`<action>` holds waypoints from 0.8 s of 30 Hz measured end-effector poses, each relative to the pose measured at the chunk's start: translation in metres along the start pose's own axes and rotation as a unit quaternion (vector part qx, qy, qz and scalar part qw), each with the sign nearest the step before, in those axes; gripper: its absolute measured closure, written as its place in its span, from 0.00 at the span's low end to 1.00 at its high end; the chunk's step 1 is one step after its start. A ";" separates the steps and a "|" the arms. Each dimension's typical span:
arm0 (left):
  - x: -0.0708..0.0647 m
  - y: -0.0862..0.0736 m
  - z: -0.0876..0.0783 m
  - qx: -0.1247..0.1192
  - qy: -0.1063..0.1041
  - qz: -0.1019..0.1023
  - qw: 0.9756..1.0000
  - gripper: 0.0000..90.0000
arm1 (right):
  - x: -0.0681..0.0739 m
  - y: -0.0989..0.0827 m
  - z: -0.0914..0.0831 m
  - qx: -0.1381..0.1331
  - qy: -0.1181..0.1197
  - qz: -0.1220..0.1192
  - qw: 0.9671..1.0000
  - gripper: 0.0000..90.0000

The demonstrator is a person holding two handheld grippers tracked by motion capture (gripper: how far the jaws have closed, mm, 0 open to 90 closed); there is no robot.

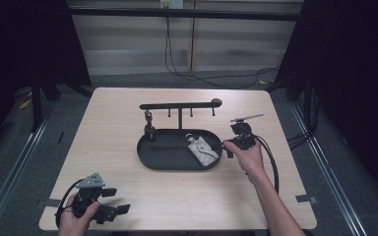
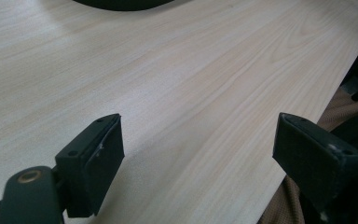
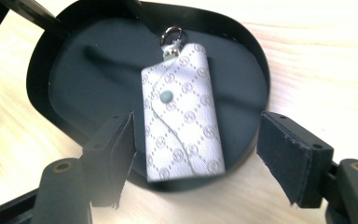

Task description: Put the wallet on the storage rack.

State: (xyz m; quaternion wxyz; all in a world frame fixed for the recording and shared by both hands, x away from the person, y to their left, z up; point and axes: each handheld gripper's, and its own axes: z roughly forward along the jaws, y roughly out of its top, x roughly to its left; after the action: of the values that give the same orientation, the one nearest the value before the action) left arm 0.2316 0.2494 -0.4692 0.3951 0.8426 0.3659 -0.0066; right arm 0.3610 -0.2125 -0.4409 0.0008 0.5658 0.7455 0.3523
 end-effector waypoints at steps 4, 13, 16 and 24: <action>0.000 0.000 -0.001 -0.005 0.002 -0.003 1.000 0.18 | -0.003 -0.011 -0.005 -0.009 -0.004 -0.003 1.000 0.30; 0.000 0.000 -0.002 -0.008 0.001 -0.006 1.000 0.18 | -0.005 -0.034 -0.018 -0.006 -0.023 -0.011 1.000 0.30; 0.000 0.000 -0.002 -0.008 0.002 -0.007 1.000 0.18 | -0.005 -0.041 -0.022 -0.010 -0.025 -0.015 1.000 0.30; 0.004 -0.001 -0.005 -0.012 0.009 -0.018 1.000 0.18 | -0.002 -0.068 -0.038 -0.034 -0.023 -0.018 0.999 0.30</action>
State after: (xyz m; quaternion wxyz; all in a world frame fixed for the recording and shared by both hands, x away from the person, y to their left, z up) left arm 0.2326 0.2555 -0.4677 0.4021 0.8309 0.3845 -0.0019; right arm 0.2890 -0.2415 -0.4482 0.0432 0.5602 0.7429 0.3639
